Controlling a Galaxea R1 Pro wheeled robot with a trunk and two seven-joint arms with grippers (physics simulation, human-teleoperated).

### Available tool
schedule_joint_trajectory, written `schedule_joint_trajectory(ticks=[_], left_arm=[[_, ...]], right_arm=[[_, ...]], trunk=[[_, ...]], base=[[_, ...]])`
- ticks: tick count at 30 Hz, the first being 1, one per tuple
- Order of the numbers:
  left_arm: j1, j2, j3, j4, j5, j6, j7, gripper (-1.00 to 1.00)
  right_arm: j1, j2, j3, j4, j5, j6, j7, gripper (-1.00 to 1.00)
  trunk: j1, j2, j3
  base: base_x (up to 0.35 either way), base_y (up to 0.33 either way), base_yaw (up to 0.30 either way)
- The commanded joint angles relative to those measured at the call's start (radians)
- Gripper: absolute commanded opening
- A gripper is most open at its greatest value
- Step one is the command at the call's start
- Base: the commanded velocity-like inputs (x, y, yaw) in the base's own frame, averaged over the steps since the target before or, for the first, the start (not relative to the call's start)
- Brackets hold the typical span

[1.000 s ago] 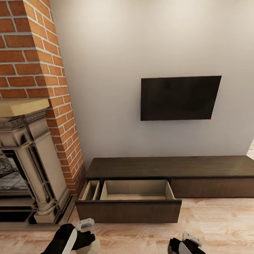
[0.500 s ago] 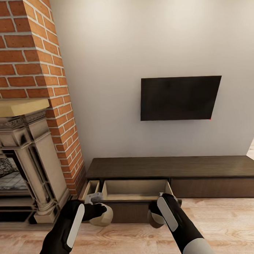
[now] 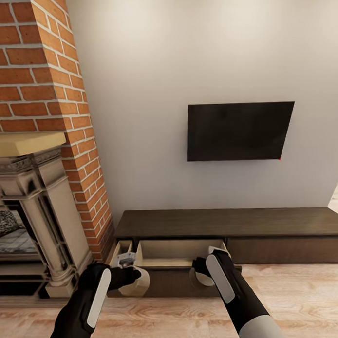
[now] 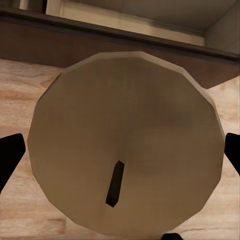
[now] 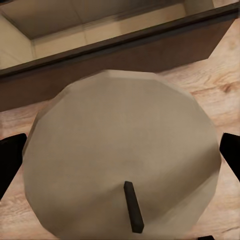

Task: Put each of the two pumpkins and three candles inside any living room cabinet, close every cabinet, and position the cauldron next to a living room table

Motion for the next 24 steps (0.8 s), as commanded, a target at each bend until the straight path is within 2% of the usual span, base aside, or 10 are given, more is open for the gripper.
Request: schedule_joint_trajectory(ticks=[1,13,19,24], left_arm=[[0.0,0.0,0.0,-0.002,0.0,0.0,0.0,-1.0],[0.0,0.002,0.012,-0.051,0.004,0.0,-0.001,-1.0],[0.0,0.003,0.07,-0.082,0.006,0.0,-0.003,-1.0],[0.0,-0.004,0.086,-0.087,0.018,-0.001,-0.004,-1.0]], right_arm=[[0.0,0.0,0.001,-0.001,0.0,-0.002,0.001,-1.0],[0.0,0.0,0.009,-0.002,0.0,-0.009,0.046,-1.0],[0.0,0.0,0.026,-0.005,0.001,-0.01,0.062,-1.0],[0.005,0.0,0.029,-0.052,0.001,-0.009,0.116,-1.0]], trunk=[[-0.004,0.007,0.003],[-0.05,0.091,0.041],[-0.073,0.133,0.06],[-0.077,0.14,0.063]], base=[[0.0,0.0,0.0],[0.0,0.0,0.0],[0.0,0.0,0.0],[0.0,0.0,0.0]])
